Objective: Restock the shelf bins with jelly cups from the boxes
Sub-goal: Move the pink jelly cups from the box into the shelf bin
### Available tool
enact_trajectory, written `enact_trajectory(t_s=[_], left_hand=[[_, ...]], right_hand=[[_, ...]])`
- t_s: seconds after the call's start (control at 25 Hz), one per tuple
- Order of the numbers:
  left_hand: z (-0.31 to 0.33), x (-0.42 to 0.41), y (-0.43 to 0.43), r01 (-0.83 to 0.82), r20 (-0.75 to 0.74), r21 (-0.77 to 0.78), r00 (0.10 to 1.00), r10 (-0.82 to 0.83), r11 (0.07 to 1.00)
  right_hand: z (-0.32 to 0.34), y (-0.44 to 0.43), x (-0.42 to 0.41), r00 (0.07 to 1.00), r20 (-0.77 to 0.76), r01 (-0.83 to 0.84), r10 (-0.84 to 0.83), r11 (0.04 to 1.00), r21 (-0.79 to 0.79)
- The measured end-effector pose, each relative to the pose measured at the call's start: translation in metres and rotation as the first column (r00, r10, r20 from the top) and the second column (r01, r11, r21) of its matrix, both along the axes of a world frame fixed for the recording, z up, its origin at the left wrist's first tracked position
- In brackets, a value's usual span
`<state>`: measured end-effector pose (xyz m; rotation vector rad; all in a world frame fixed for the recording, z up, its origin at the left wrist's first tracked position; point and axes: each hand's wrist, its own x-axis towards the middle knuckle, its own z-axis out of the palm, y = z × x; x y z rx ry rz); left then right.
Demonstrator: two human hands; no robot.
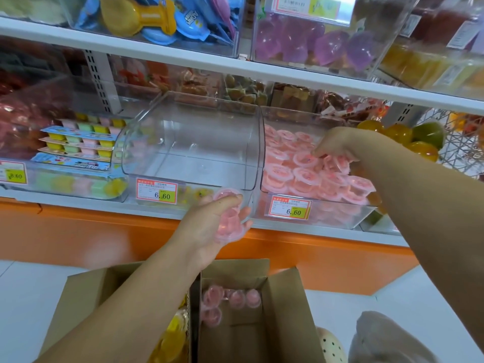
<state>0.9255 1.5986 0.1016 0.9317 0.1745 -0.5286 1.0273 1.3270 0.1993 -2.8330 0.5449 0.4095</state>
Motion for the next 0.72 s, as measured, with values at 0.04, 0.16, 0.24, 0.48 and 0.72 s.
enact_trajectory(t_s=[0.04, 0.16, 0.24, 0.48, 0.72], left_hand=[[-0.001, 0.0, 0.001, 0.007, 0.003, 0.0, 1.0, -0.007, 1.0], [-0.004, 0.002, 0.005, -0.008, 0.003, 0.002, 1.0, 0.008, 1.0], [-0.003, 0.002, 0.008, -0.018, 0.01, 0.018, 1.0, 0.018, 1.0], [-0.002, 0.002, 0.009, -0.026, 0.003, 0.02, 1.0, 0.026, 0.999], [0.0, 0.001, 0.009, -0.025, -0.007, 0.021, 1.0, 0.025, 0.999]], right_hand=[[-0.001, 0.0, 0.0, 1.0, 0.0, -0.031, 0.031, 0.998, -0.063], [-0.007, 0.004, 0.004, 0.993, -0.001, -0.115, 0.118, 0.97, -0.216], [-0.009, 0.008, 0.008, 0.985, -0.028, -0.174, 0.172, 0.95, -0.26], [-0.011, 0.017, 0.009, 0.964, -0.095, -0.267, 0.25, 0.918, -0.292], [0.003, 0.002, -0.001, 0.983, 0.129, -0.099, 0.131, 0.968, -0.229]])
